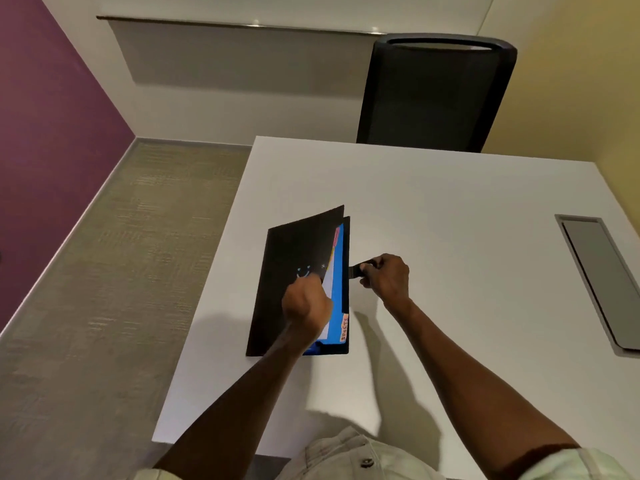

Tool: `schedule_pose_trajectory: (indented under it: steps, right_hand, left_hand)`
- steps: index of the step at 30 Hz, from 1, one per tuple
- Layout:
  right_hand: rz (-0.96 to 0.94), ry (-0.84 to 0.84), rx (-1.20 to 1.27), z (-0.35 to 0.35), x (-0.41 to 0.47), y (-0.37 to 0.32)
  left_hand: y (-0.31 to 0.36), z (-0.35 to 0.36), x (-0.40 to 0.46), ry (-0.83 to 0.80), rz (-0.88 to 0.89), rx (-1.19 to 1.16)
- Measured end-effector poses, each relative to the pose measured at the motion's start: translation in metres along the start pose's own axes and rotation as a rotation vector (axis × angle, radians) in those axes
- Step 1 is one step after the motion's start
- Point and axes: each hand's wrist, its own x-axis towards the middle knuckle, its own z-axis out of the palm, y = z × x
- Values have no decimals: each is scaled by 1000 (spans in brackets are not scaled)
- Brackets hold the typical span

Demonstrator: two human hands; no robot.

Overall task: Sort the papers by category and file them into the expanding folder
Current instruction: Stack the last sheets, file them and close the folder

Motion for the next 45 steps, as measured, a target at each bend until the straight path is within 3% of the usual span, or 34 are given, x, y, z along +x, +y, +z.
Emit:
schedule_pose_trajectory:
  steps: [2,7,10,17,23,26,45]
  right_hand:
    - [13,-20,-5,-2,3,4]
    - [35,-99,-42,-4,13,20]
    - [67,-145,-74,-6,22,31]
    - [84,-139,-159,8,27,48]
    - [38,-190,-195,36,17,51]
    - [-78,-249,-271,51,12,61]
    - [-309,-360,-537,64,9,61]
  left_hand:
    - [15,11,1,-37,21,72]
    - [18,45,12,-257,72,-73]
    - [4,62,26,-213,168,-95]
    - [-32,93,51,-430,309,174]
    - [-36,109,57,-398,371,273]
    - [-39,117,56,-393,369,316]
    - [-53,139,69,-449,382,261]
